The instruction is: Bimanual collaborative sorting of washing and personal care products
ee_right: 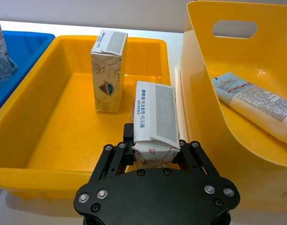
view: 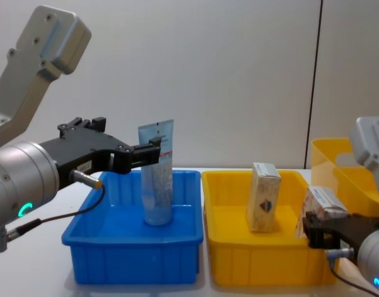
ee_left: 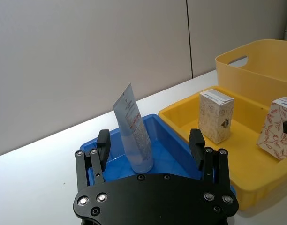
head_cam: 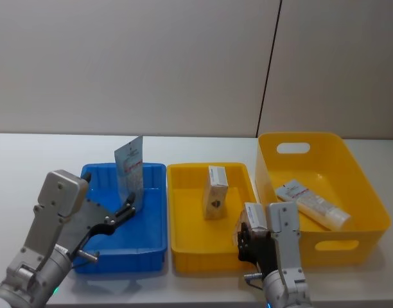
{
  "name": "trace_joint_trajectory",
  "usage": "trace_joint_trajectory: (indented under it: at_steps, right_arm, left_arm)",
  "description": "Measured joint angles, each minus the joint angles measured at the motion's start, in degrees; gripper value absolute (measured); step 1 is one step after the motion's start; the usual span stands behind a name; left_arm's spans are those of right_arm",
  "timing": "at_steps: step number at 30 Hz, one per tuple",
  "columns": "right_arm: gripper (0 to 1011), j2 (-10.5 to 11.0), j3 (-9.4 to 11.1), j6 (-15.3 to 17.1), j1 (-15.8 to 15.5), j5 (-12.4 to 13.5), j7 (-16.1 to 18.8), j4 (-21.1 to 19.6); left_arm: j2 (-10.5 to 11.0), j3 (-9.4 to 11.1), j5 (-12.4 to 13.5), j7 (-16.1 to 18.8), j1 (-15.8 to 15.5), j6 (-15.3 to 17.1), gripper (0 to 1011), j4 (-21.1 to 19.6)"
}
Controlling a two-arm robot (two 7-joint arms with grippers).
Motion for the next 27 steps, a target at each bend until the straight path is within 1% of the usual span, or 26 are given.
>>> trace_joint_trajectory:
  at_steps: [7, 13, 21, 27]
  right_arm:
    - [374, 0.0, 0.2, -1.4, -0.2, -0.1, 0.3, -0.4]
    - [375, -0.4, 0.7, -2.7, -0.2, 0.5, 0.8, -2.0]
    - [375, -1.7, 2.3, -3.1, 0.0, 3.2, 2.2, -6.0]
    - [375, -3.4, 4.1, -1.9, 0.9, 6.2, 3.1, -9.8]
  left_arm:
    - [0.0, 0.0, 0.0, 0.0, 0.0, 0.0, 1001, 0.0]
    - [0.0, 0.0, 0.0, 0.0, 0.0, 0.0, 1001, 0.0]
    - [0.0, 0.0, 0.0, 0.0, 0.0, 0.0, 1001, 0.0]
    - [0.0, 0.0, 0.0, 0.0, 0.0, 0.0, 1001, 0.0]
